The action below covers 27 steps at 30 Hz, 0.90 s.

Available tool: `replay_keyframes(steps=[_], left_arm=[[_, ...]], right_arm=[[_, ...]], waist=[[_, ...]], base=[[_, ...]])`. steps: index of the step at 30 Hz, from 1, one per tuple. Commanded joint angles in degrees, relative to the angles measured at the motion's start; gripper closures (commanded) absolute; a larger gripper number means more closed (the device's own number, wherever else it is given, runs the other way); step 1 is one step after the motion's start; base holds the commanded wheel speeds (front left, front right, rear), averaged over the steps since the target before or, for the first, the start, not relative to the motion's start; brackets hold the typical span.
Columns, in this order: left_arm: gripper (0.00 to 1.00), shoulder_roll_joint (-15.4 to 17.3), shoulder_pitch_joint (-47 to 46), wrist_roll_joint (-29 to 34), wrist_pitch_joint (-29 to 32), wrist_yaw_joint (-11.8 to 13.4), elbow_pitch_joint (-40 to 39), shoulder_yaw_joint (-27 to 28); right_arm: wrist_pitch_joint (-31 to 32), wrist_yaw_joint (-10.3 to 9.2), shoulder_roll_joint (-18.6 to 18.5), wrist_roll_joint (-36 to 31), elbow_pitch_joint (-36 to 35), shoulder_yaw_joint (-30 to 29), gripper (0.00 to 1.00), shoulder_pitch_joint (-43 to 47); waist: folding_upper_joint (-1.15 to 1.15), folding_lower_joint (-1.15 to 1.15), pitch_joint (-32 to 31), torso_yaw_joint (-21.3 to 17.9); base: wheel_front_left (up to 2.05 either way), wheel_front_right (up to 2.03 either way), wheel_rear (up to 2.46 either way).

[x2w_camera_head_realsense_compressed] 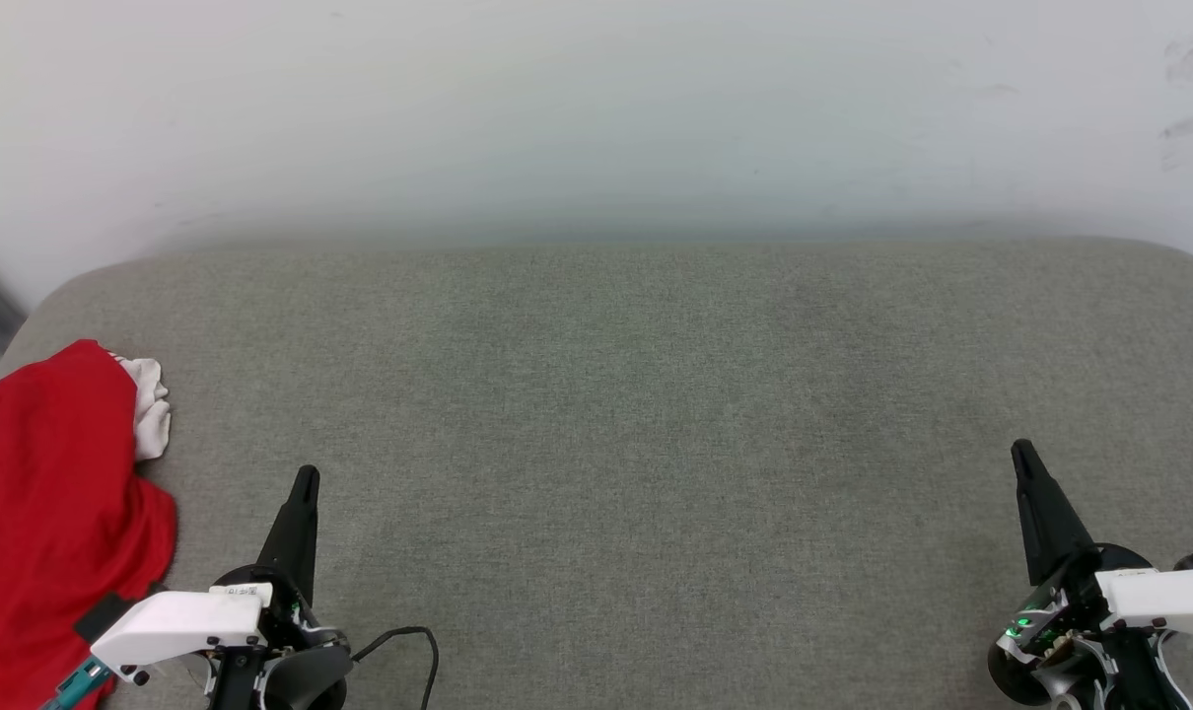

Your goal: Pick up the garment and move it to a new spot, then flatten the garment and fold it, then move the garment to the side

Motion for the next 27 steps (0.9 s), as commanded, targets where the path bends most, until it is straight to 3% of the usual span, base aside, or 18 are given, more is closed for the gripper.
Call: replay_keyframes(steps=[1, 27], left_arm=[[1.00, -0.10, -0.47, 0.10, 0.07, -0.19, 0.01, 0.03], [1.00, -0.09, -0.47, 0.10, 0.07, -0.19, 0.01, 0.02]], right_arm=[[-0.05, 0.00, 0.16, -0.26, 0.02, 0.04, 1.00, -0.78], [-0.05, 0.00, 0.16, -0.26, 0.02, 0.04, 1.00, -0.78]], waist=[[0.00, 0.00, 0.00, 0.00], [0.00, 0.00, 0.00, 0.00]], base=[[0.00, 0.00, 0.00], [0.00, 0.00, 0.00]])
